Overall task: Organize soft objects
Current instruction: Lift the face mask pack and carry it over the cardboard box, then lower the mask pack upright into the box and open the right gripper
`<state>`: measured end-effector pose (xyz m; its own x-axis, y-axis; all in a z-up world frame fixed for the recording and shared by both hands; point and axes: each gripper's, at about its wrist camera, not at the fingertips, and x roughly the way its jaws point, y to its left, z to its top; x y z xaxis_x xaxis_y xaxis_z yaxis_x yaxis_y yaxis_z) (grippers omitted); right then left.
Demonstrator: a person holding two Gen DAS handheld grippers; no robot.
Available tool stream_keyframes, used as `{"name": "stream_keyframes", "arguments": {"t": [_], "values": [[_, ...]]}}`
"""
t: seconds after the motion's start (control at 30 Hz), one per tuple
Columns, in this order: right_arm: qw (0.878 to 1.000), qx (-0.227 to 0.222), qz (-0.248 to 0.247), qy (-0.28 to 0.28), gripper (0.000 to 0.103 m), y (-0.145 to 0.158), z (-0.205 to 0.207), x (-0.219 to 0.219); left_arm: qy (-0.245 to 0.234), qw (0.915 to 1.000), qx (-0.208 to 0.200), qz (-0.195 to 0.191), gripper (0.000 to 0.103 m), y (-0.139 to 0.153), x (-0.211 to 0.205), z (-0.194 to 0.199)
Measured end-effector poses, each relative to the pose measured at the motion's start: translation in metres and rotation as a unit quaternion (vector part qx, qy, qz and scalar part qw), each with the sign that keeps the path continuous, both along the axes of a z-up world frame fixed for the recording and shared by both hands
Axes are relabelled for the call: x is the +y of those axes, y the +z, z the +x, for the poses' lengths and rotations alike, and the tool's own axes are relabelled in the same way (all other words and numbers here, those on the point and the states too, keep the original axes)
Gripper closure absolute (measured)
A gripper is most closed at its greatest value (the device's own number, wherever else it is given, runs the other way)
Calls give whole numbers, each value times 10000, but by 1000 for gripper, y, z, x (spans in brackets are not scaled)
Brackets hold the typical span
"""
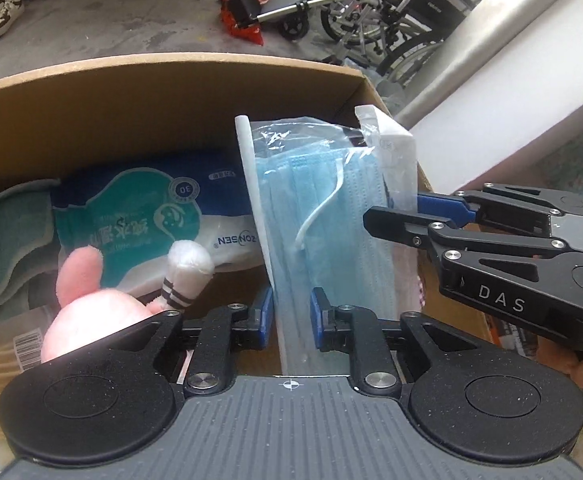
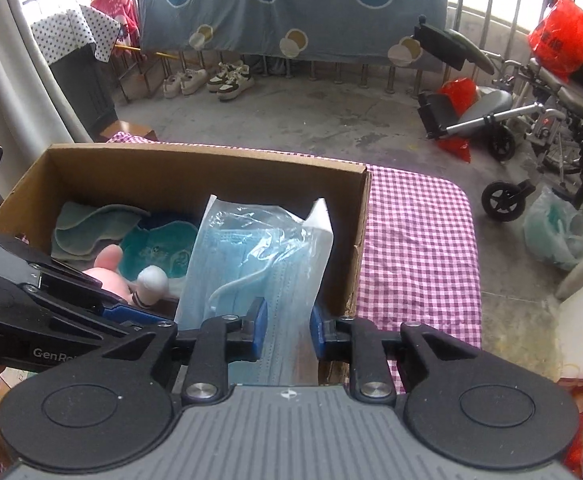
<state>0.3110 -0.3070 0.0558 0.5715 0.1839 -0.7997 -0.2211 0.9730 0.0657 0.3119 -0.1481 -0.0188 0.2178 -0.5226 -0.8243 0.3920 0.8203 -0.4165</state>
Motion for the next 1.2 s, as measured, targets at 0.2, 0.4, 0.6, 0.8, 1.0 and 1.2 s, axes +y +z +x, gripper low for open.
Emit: {"name": "stream_keyframes", "arguments": {"t": [0.2,0.4,0.6,0.8,1.0,1.2], "values": [[9988,-374,-228,-199,74,27,-9,-1,-8,9997,-206,-133,46,15,10,-7],[9973,-616,-393,92,75,50,-23,23,175,9960,-814,-337,19,52,45,-38],[9970,101,-155,745,76,25,-17,64,483,9827,-1714,-506,1,94,102,-88],[9905,1001,-67,943,76,-24,0,88,1013,9706,-2139,-442,1,103,161,-135],[9859,1515,-221,679,78,-57,15,81,1543,9666,-1993,-457,1,77,203,-157],[9837,1584,-479,709,77,-47,12,95,1884,9657,-1721,-481,1,50,236,-171]]}}
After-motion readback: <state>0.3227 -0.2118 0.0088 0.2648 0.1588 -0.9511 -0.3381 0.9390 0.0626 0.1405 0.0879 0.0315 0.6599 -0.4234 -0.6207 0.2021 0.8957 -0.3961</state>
